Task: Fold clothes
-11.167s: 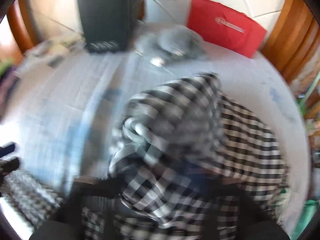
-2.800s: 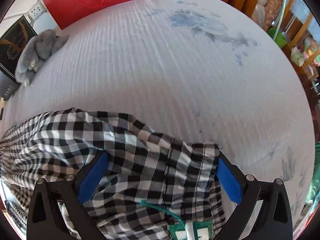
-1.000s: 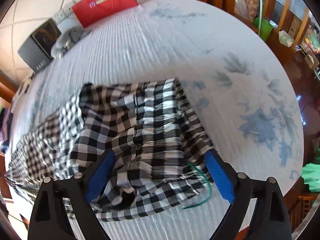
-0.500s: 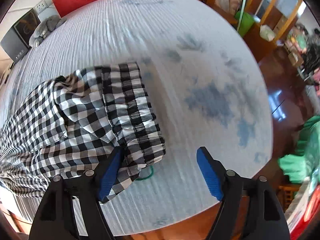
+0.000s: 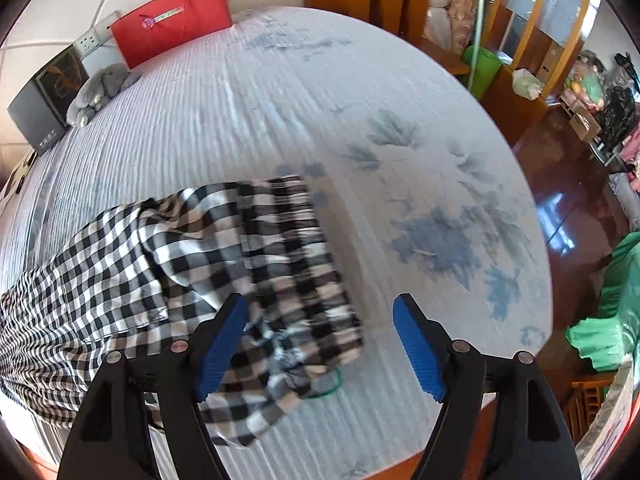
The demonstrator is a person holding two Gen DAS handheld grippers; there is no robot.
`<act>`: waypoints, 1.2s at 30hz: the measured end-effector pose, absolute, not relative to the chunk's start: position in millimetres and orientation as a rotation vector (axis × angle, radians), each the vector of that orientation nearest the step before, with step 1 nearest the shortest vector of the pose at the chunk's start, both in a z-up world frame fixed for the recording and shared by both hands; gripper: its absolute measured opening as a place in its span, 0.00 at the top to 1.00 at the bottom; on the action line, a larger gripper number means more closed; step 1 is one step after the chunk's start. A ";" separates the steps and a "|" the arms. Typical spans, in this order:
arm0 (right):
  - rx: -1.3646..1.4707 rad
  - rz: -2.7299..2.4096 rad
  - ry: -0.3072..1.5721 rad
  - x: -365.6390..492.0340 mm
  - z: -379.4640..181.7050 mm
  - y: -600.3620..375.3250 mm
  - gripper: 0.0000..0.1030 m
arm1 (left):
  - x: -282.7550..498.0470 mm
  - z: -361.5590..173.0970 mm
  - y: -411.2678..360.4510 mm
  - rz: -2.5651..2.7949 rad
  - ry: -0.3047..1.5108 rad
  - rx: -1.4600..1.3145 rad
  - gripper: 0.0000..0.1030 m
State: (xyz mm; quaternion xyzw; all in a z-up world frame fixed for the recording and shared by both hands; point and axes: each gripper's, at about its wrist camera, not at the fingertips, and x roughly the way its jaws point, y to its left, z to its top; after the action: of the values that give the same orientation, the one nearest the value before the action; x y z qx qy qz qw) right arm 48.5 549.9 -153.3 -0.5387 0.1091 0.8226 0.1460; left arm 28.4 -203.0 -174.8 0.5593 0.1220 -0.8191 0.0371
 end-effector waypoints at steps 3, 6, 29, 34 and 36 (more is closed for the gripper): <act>-1.570 2.381 0.309 42.9 -161.0 541.0 0.27 | 29.8 -168.3 -204.9 -2.555 0.445 1.681 0.44; -1.589 2.377 0.306 43.5 -169.0 537.4 0.26 | 29.3 -168.6 -204.4 -2.548 0.438 1.706 0.44; -1.489 2.343 0.456 77.2 -160.4 554.0 0.25 | 50.5 -150.6 -178.7 -2.459 0.244 1.608 0.43; -1.540 2.342 0.493 73.3 -173.5 546.5 0.12 | 48.1 -178.4 -169.1 -2.432 0.247 1.683 0.63; -1.581 2.366 0.503 67.7 -181.8 539.3 0.22 | 48.8 -182.9 -160.6 -2.423 0.183 1.704 0.76</act>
State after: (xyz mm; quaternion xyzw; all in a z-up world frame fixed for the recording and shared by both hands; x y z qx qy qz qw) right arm 67.7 539.3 -181.8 -0.5429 0.1728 0.8122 0.1256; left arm 48.8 -160.6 -182.9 0.5719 0.0614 -0.8134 0.0870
